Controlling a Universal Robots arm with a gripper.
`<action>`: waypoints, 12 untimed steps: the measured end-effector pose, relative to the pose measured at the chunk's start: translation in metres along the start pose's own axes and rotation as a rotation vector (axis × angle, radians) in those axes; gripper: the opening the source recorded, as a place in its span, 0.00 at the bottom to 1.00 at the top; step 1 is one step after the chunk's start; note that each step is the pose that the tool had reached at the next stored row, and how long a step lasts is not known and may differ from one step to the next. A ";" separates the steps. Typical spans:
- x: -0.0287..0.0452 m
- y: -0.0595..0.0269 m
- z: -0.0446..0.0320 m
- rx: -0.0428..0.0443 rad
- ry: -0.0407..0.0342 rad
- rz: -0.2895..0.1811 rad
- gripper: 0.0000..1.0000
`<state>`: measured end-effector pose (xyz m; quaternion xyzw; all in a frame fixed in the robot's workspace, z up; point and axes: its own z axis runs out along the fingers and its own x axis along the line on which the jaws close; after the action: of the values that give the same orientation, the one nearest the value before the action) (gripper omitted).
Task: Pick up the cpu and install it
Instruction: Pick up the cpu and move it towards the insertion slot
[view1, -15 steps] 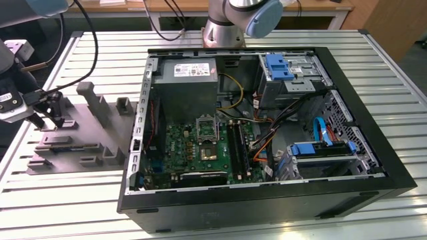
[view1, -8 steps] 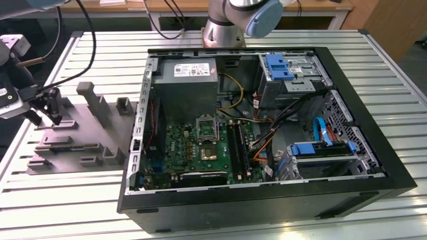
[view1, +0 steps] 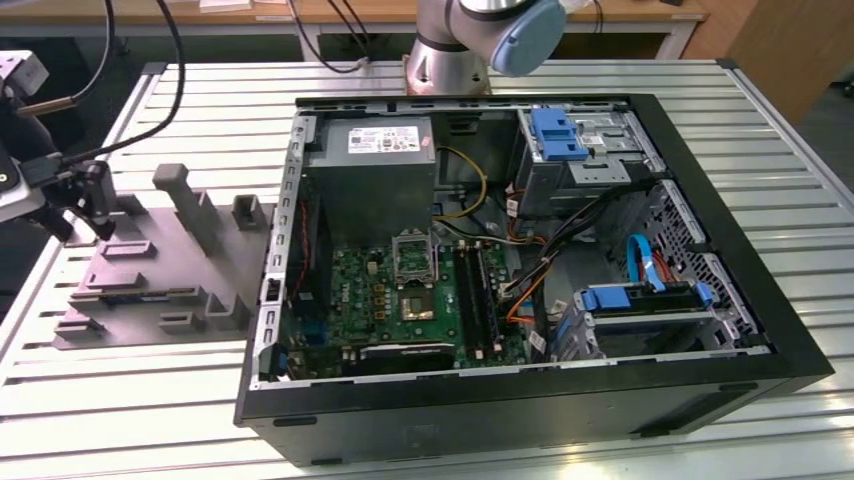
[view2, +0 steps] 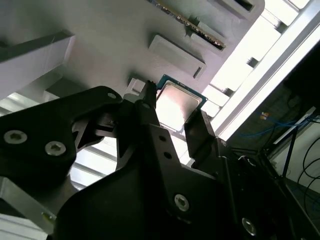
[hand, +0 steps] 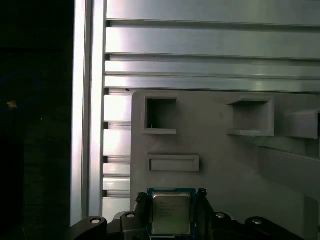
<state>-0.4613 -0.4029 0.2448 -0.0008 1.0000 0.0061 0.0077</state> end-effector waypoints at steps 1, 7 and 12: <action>0.0000 0.0000 -0.0021 0.0000 0.0000 0.000 0.47; -0.0003 0.0002 -0.0175 0.0000 0.0000 0.000 0.47; -0.0004 0.0003 -0.0262 0.0000 0.0000 0.000 0.47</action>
<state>-0.4613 -0.4029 0.2710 -0.0008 1.0000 0.0061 0.0077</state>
